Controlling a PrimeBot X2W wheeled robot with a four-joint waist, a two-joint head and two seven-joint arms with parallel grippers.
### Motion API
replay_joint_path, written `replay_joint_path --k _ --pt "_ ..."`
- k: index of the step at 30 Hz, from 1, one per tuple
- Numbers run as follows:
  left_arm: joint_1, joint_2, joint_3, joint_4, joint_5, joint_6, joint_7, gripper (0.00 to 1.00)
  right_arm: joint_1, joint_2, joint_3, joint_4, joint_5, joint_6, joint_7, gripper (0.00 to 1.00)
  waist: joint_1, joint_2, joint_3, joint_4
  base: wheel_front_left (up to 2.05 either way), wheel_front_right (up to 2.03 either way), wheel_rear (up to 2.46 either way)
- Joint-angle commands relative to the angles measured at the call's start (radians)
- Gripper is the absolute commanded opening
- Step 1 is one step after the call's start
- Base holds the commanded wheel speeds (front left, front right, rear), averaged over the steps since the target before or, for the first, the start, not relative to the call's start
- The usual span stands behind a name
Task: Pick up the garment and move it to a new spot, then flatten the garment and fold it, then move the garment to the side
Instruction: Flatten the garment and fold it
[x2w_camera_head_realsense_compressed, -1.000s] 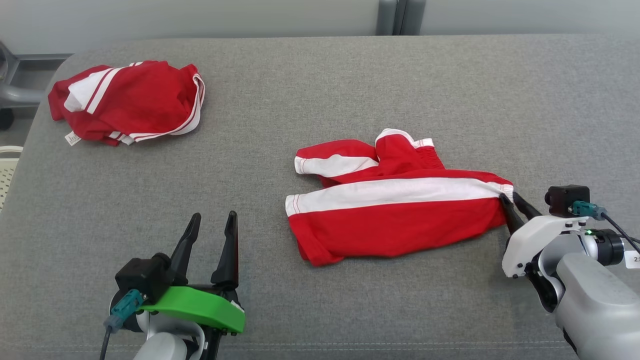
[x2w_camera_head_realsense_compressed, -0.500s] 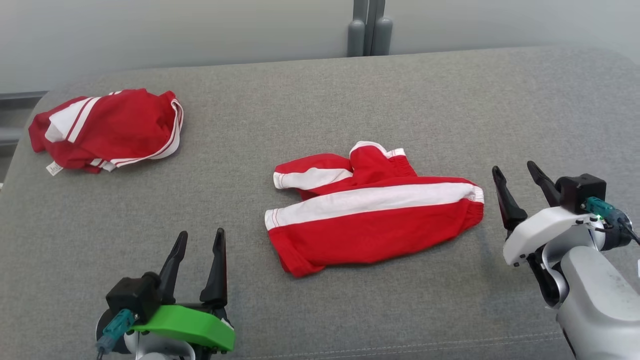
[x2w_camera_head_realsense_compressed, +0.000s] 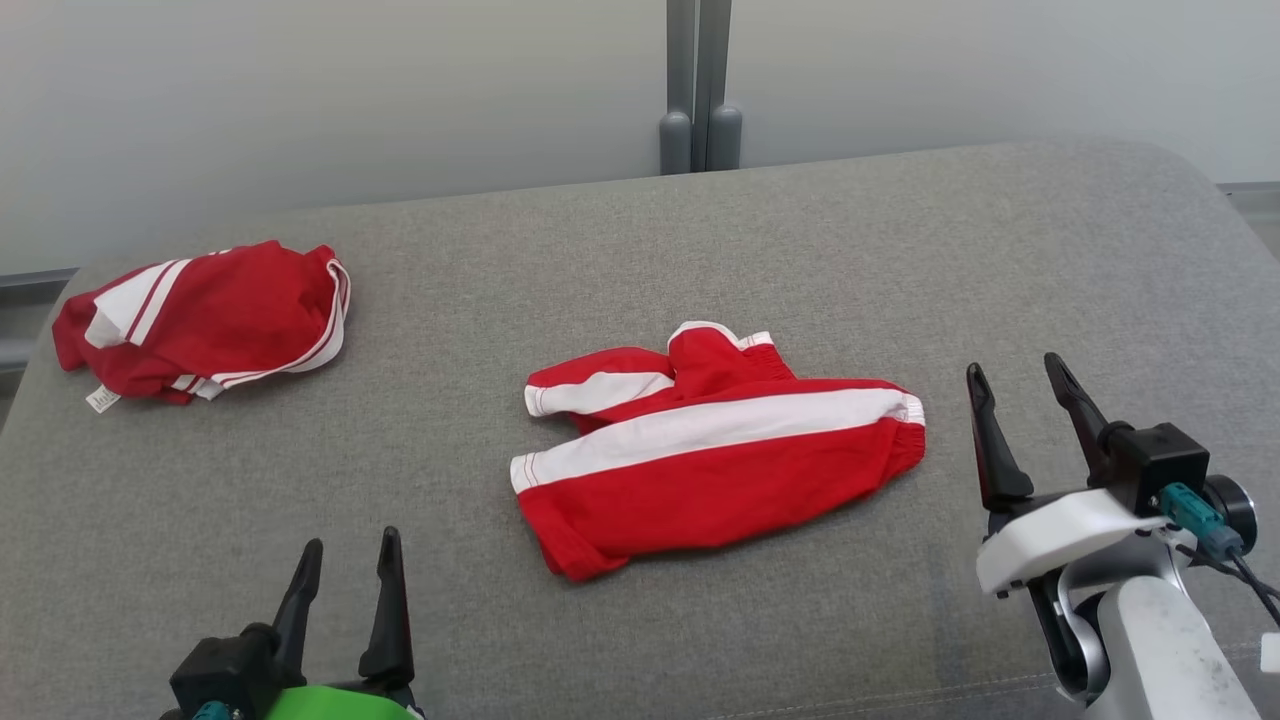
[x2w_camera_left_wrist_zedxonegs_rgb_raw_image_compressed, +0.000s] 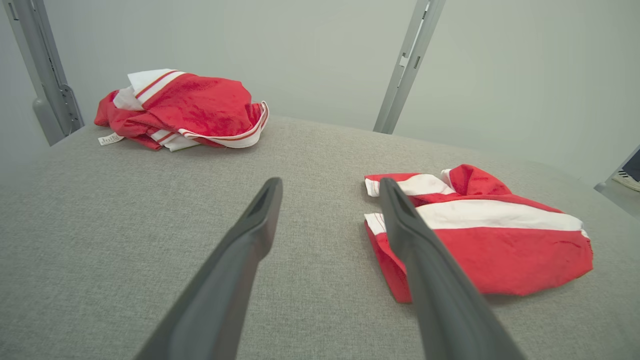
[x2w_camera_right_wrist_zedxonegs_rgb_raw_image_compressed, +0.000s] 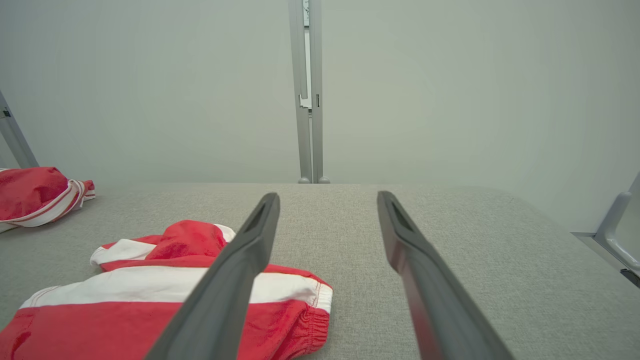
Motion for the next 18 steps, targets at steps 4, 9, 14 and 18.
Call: replay_joint_path --k 4,9,14,18 --pt "0.049 0.009 0.037 -0.033 0.014 0.026 -0.007 1.0 0.079 0.029 -0.022 -0.099 -0.026 0.0 0.034 1.0 0.0 0.0 -0.014 -0.006 0.0 0.0 0.0" --pt "0.081 0.019 0.068 -0.057 0.021 0.035 -0.007 1.0 0.137 0.044 -0.025 -0.179 -0.028 0.0 0.068 1.0 0.0 0.0 -0.021 -0.008 0.0 0.0 0.0" --pt "0.099 0.02 0.082 -0.07 0.027 0.034 -0.007 1.0 0.159 0.049 -0.015 -0.22 -0.019 0.0 0.094 1.0 0.0 0.0 -0.022 -0.01 0.0 0.0 0.0" --pt "0.101 0.016 0.08 -0.072 0.03 0.029 -0.007 1.0 0.163 0.05 -0.014 -0.232 -0.019 0.0 0.104 1.0 0.0 0.0 -0.022 -0.008 0.0 0.0 0.0"
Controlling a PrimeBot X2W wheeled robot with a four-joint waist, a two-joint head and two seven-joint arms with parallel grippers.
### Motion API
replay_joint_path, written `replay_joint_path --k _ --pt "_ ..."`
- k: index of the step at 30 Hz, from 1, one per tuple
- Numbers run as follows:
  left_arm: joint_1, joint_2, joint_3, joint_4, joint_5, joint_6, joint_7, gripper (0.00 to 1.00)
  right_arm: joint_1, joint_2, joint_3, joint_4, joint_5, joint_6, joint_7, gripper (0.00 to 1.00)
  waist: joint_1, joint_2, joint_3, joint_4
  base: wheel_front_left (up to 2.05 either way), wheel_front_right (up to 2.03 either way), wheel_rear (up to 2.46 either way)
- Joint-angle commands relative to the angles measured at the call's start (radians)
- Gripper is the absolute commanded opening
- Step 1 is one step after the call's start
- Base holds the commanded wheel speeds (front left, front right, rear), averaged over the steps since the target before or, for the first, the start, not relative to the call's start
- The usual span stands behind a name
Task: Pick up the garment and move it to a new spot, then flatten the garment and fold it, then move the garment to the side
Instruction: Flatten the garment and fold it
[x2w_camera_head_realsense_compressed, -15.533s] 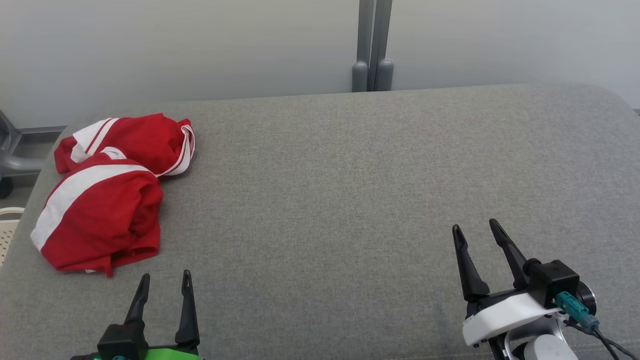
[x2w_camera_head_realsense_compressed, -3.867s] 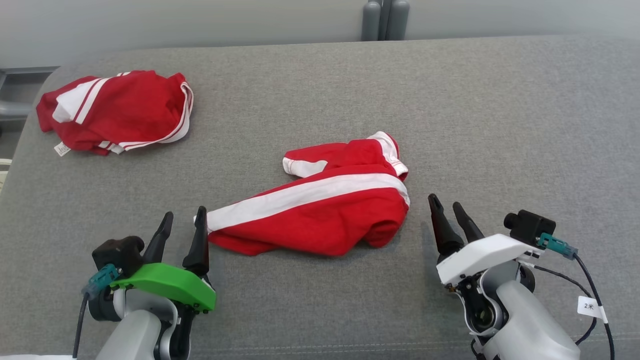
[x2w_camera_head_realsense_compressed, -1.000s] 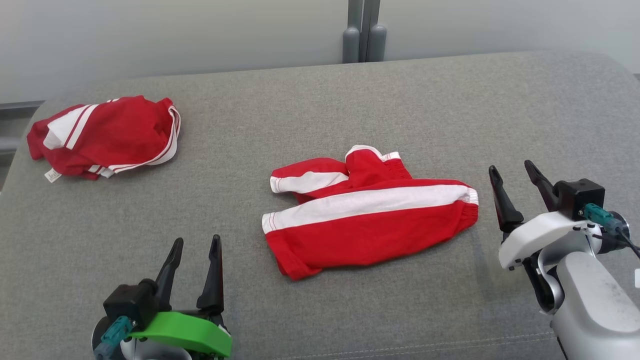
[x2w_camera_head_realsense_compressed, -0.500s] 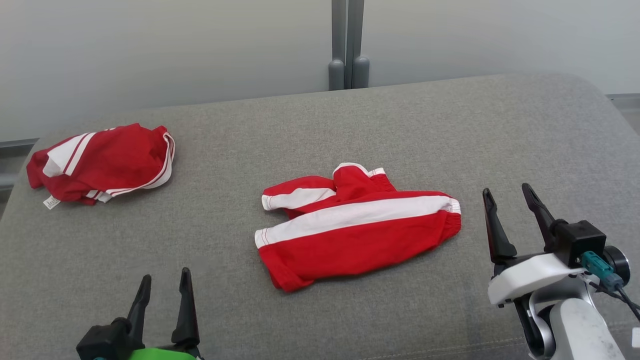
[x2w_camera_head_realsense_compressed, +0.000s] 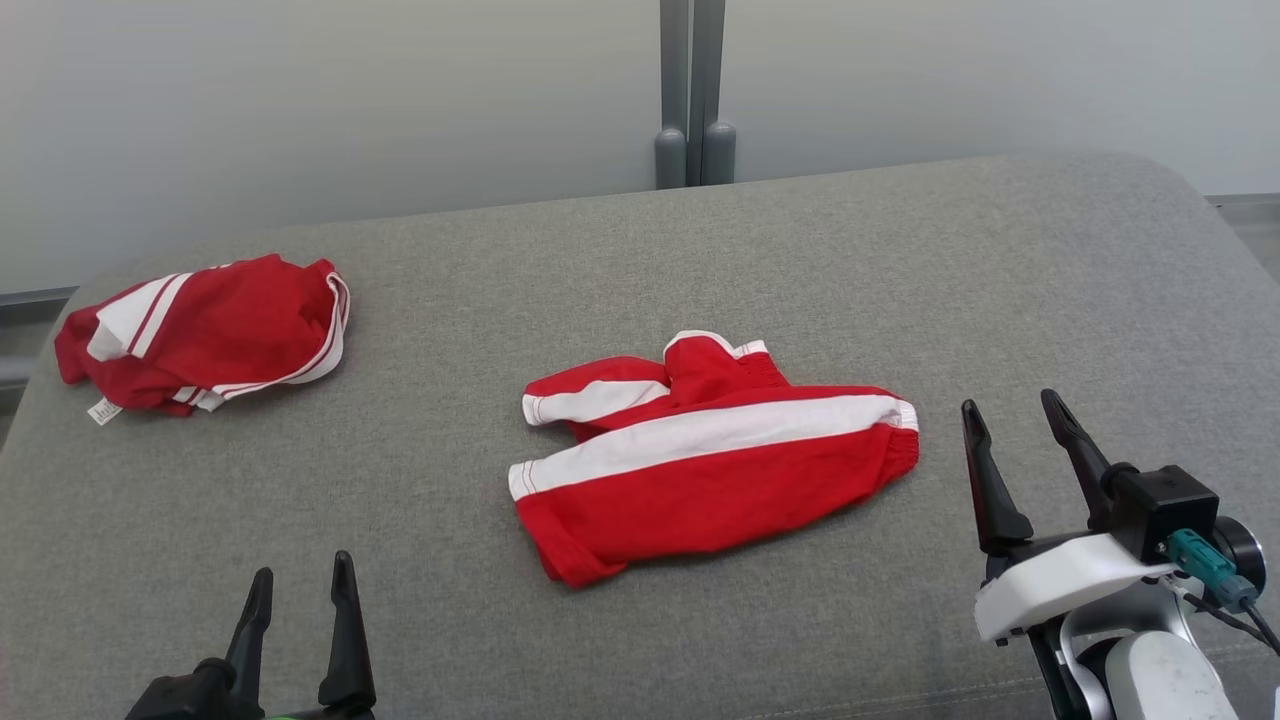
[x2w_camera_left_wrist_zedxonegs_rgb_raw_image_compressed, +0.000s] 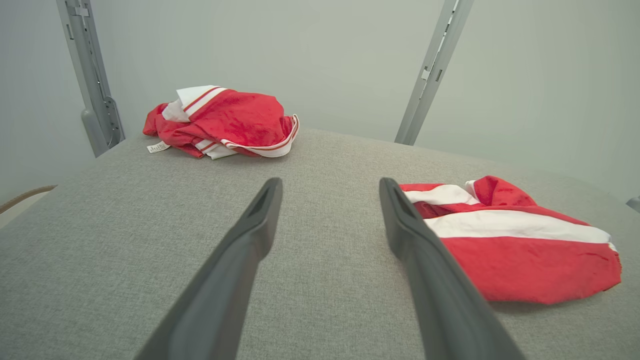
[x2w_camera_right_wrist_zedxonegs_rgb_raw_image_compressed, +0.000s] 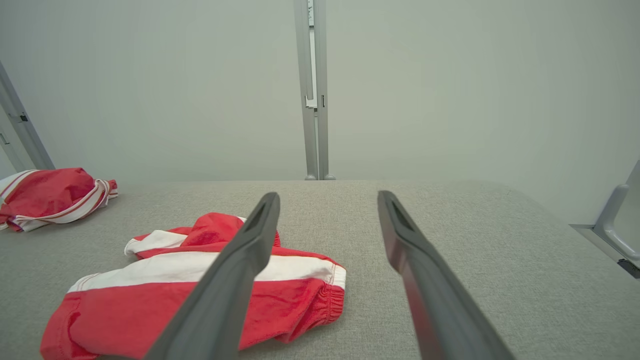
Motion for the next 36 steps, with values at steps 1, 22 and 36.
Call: replay_joint_path --k 1,22,36 --pt "0.01 0.003 0.002 -0.001 0.006 -0.004 -0.003 1.0 0.011 -0.001 0.0 -0.005 0.002 0.0 0.001 1.0 0.0 0.0 0.0 0.001 0.0 0.0 0.0" --pt "-0.055 -0.007 -0.038 -0.003 0.031 -0.022 0.005 1.0 -0.131 -0.085 -0.021 0.195 0.089 0.0 0.124 1.0 0.0 0.0 0.074 0.051 0.0 0.0 0.0" --pt "-0.141 -0.02 -0.089 -0.018 0.064 -0.034 0.024 1.0 -0.399 -0.158 -0.02 0.564 0.418 0.0 0.242 1.0 0.0 0.0 0.201 0.12 0.0 0.0 0.0"
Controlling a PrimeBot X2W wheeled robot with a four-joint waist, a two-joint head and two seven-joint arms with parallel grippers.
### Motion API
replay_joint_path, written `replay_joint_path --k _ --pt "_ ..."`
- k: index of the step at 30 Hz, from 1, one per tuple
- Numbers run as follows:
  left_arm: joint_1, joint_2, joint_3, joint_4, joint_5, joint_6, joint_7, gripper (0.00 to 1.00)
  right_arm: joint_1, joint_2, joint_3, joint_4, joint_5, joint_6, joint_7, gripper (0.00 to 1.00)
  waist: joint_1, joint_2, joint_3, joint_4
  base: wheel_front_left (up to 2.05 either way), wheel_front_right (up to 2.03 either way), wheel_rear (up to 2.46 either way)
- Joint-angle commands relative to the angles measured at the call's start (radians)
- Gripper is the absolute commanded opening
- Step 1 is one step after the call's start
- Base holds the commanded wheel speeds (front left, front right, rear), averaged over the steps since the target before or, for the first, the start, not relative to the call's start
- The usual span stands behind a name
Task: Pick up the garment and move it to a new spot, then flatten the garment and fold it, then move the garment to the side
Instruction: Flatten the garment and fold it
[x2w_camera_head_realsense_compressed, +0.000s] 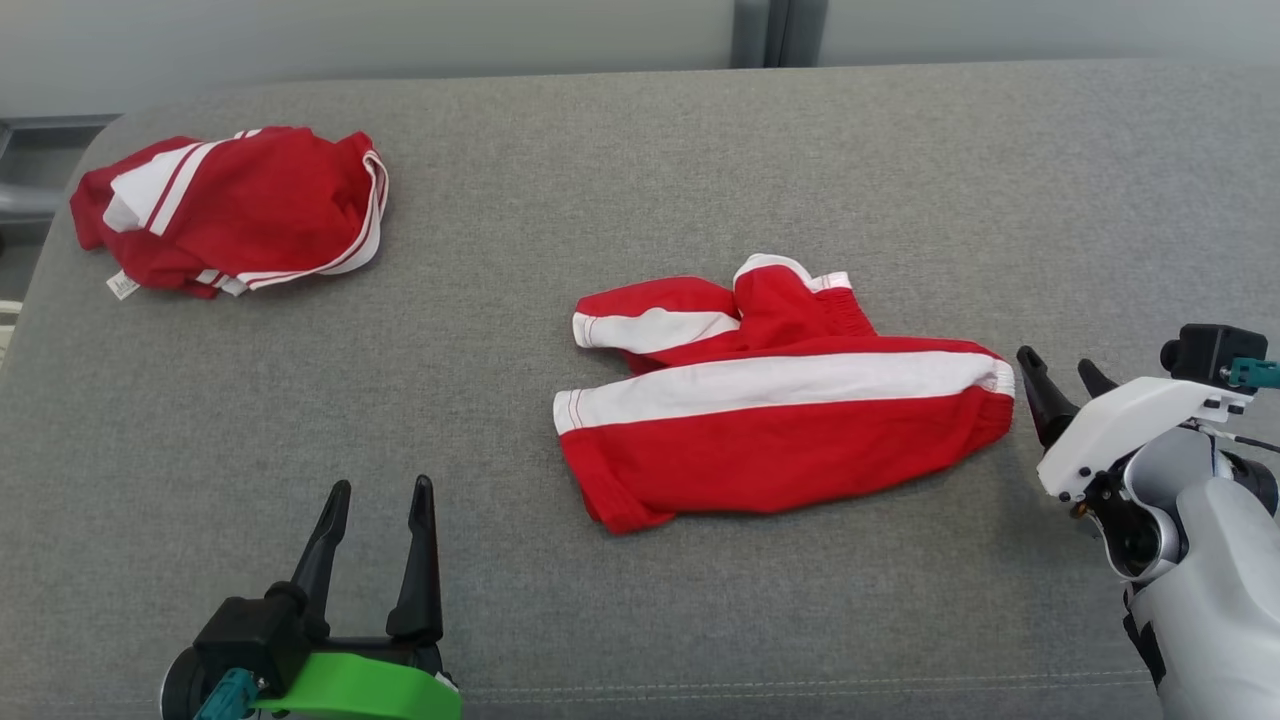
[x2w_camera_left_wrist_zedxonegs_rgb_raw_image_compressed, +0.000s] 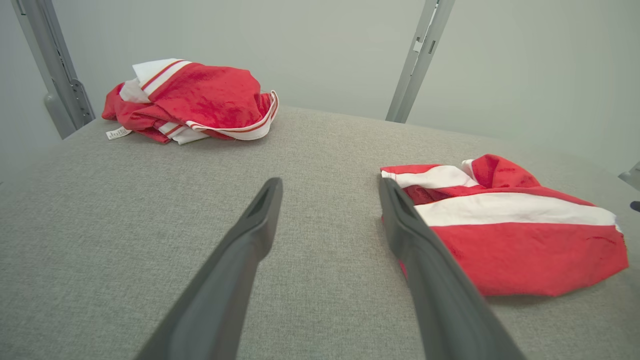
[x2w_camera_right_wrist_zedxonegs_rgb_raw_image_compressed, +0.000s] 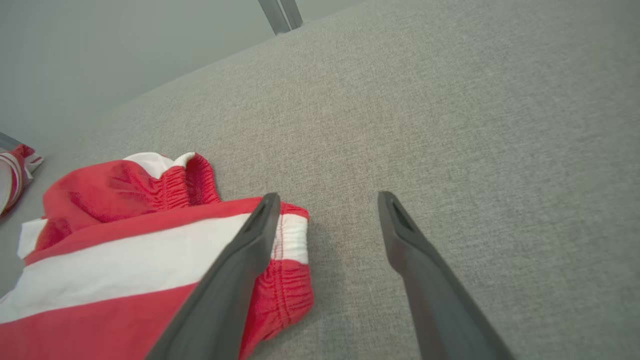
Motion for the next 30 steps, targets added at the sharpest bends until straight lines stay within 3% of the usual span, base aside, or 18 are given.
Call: replay_joint_path --k 1,7,14,15,17,18,24,25,26,30 --pt "-0.02 -0.001 0.0 0.004 0.008 -0.005 0.0 1.0 -0.024 -0.013 0.02 0.034 0.035 0.0 0.018 1.0 0.0 0.0 0.035 0.031 0.0 0.0 0.0" --pt "-0.033 -0.002 0.0 0.013 0.007 -0.008 -0.004 1.0 -0.053 -0.039 0.086 0.075 0.131 0.0 0.044 1.0 0.0 0.0 0.049 0.044 0.0 0.0 0.0" --pt "-0.034 -0.004 0.001 0.017 0.009 -0.003 -0.007 1.0 -0.027 -0.085 0.189 0.031 0.263 0.0 0.071 0.97 0.0 0.0 0.052 0.04 0.0 0.0 0.0" --pt "-0.035 -0.004 0.0 0.017 0.009 -0.002 -0.008 1.0 -0.024 -0.091 0.2 0.026 0.28 0.0 0.074 0.93 0.0 0.0 0.053 0.037 0.0 0.0 0.0" --pt "-0.038 -0.002 0.0 0.021 0.007 -0.005 -0.01 1.0 -0.023 -0.105 0.23 0.012 0.314 0.0 0.076 0.58 0.0 0.0 0.055 0.033 0.0 0.0 0.0" --pt "-0.04 -0.002 -0.001 0.022 0.007 -0.006 -0.01 1.0 -0.023 -0.109 0.241 0.008 0.324 0.0 0.078 0.48 0.0 0.0 0.056 0.032 0.0 0.0 0.0" --pt "-0.044 -0.003 -0.002 0.028 0.002 -0.005 -0.011 1.0 -0.031 -0.128 0.3 -0.012 0.383 0.0 0.076 0.22 0.0 0.0 0.06 0.029 0.0 0.0 0.0" --pt "-0.046 -0.002 -0.002 0.03 0.0 -0.007 -0.011 1.0 -0.036 -0.134 0.31 -0.012 0.39 0.0 0.073 0.16 0.0 0.0 0.061 0.029 0.0 0.0 0.0" --pt "-0.048 -0.003 -0.003 0.032 -0.002 -0.009 -0.011 1.0 -0.041 -0.138 0.323 -0.015 0.396 0.0 0.07 0.0 0.0 0.0 0.062 0.029 0.0 0.0 0.0" --pt "-0.05 -0.005 -0.002 0.043 -0.008 -0.017 -0.012 1.0 -0.041 -0.155 0.371 -0.036 0.425 0.0 0.045 0.0 0.0 0.0 0.06 0.027 0.0 0.0 0.0"
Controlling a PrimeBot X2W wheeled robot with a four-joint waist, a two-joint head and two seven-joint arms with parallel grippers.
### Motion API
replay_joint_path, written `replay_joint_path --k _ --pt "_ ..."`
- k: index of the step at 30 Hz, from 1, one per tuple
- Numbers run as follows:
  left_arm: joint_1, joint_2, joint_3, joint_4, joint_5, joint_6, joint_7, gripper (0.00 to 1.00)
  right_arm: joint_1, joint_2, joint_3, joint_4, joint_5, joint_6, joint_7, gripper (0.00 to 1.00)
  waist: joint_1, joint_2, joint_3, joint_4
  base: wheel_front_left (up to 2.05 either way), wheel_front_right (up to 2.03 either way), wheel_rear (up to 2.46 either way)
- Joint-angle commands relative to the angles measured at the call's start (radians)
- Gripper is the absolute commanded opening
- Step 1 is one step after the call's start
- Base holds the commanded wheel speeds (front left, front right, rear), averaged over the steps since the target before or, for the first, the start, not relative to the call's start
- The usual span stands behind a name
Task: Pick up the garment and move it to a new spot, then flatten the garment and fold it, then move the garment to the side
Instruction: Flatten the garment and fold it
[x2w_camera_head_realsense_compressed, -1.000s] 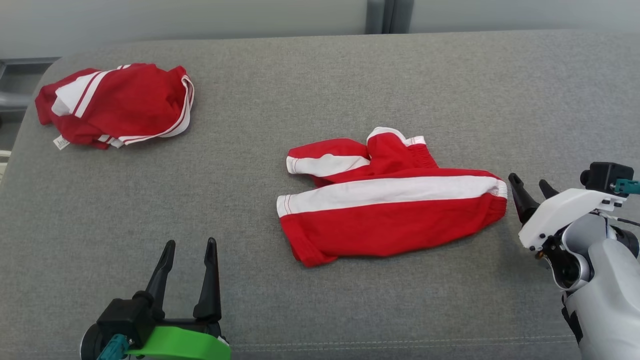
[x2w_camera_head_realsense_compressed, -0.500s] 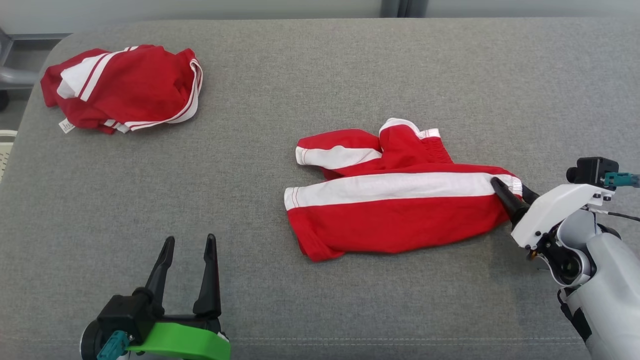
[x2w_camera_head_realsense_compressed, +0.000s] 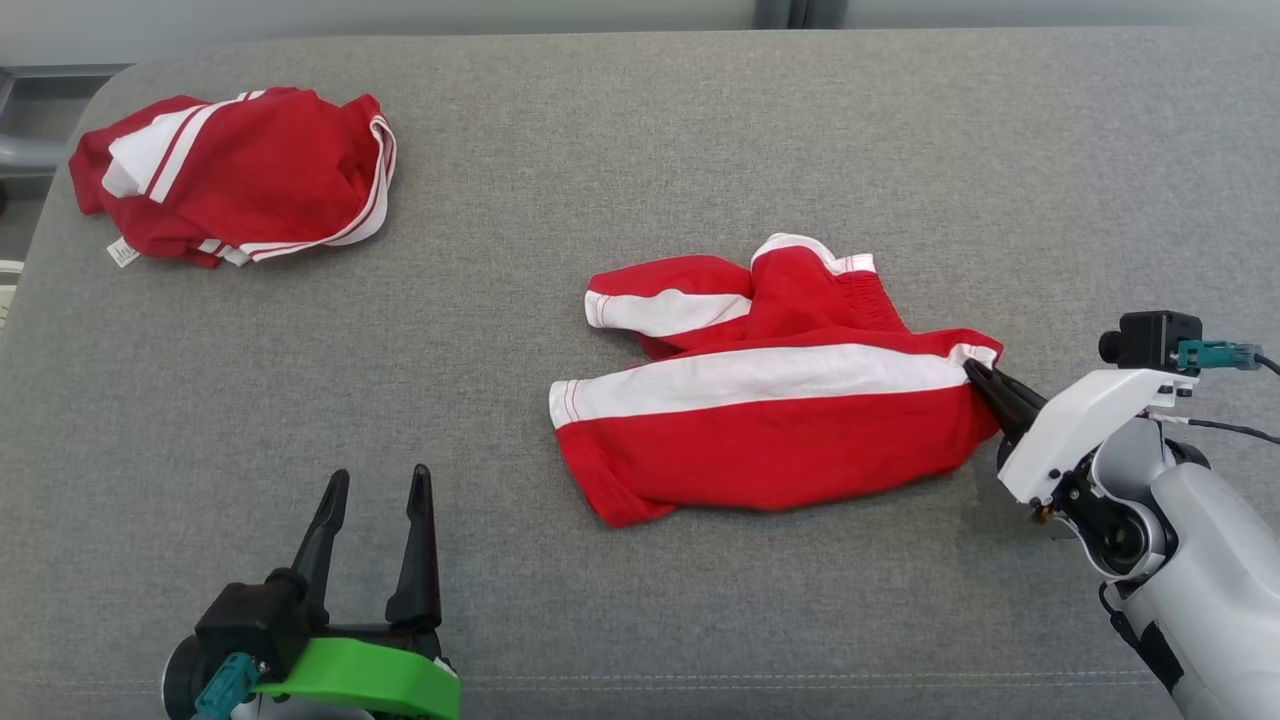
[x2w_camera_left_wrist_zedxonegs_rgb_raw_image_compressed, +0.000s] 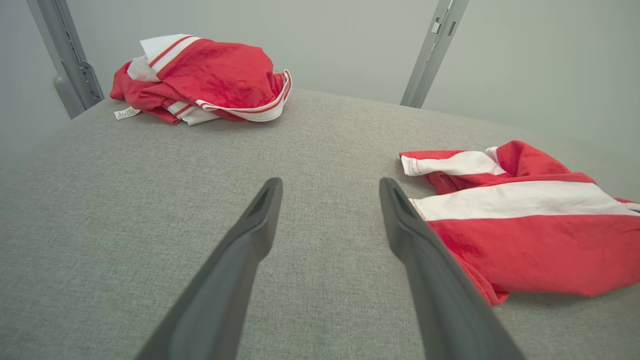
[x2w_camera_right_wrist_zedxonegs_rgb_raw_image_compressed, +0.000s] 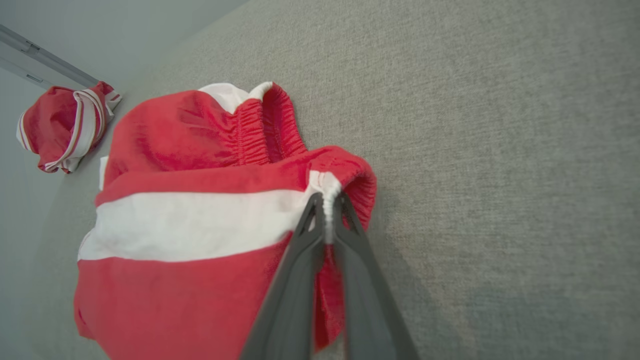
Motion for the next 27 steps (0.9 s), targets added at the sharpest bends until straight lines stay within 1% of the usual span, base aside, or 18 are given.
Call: replay_joint_path --k 1,3,6,10,13,19,20,24,27 --pt "-0.012 -0.001 0.002 0.003 -0.012 -0.011 -0.004 1.0 0.002 -0.012 0.011 -0.008 0.011 0.0 -0.014 0.0 0.0 0.0 -0.002 -0.002 0.0 0.0 0.0" --pt "-0.017 -0.012 -0.001 0.007 -0.028 -0.026 -0.004 1.0 0.014 -0.024 0.03 -0.023 0.025 0.0 -0.032 0.0 0.0 0.0 -0.006 -0.004 0.0 0.0 0.0" --pt "-0.03 -0.044 -0.003 0.016 -0.099 -0.072 0.013 1.0 0.03 -0.042 0.055 -0.039 0.045 0.0 -0.055 0.0 0.0 0.0 -0.015 -0.011 0.0 0.0 0.0" --pt "-0.072 -0.069 -0.031 0.062 -0.19 -0.151 0.093 1.0 0.044 -0.058 0.091 -0.056 0.06 0.0 -0.078 0.0 0.0 0.0 -0.025 -0.026 0.0 0.0 0.0" --pt "-0.126 -0.09 -0.041 0.121 -0.252 -0.187 0.162 1.0 0.05 -0.067 0.117 -0.054 0.06 0.0 -0.098 0.0 0.0 0.0 -0.031 -0.036 0.0 0.0 0.0" --pt "-0.232 -0.113 -0.053 0.265 -0.332 -0.208 0.31 1.0 0.033 -0.066 0.163 -0.033 0.076 0.0 -0.119 0.0 0.0 0.0 -0.036 -0.054 0.0 0.0 0.0" --pt "-0.232 -0.113 -0.053 0.265 -0.332 -0.208 0.31 1.0 0.033 -0.066 0.163 -0.033 0.076 0.0 -0.119 0.0 0.0 0.0 -0.036 -0.054 0.0 0.0 0.0" --pt "-0.298 -0.114 -0.067 0.338 -0.341 -0.217 0.372 1.0 0.02 -0.066 0.19 -0.021 0.088 0.0 -0.133 0.0 0.0 0.0 -0.038 -0.059 0.0 0.0 0.0" --pt "-0.338 -0.128 -0.07 0.395 -0.368 -0.221 0.417 1.0 0.016 -0.069 0.207 -0.01 0.096 0.0 -0.144 0.0 0.0 0.0 -0.039 -0.06 0.0 0.0 0.0"
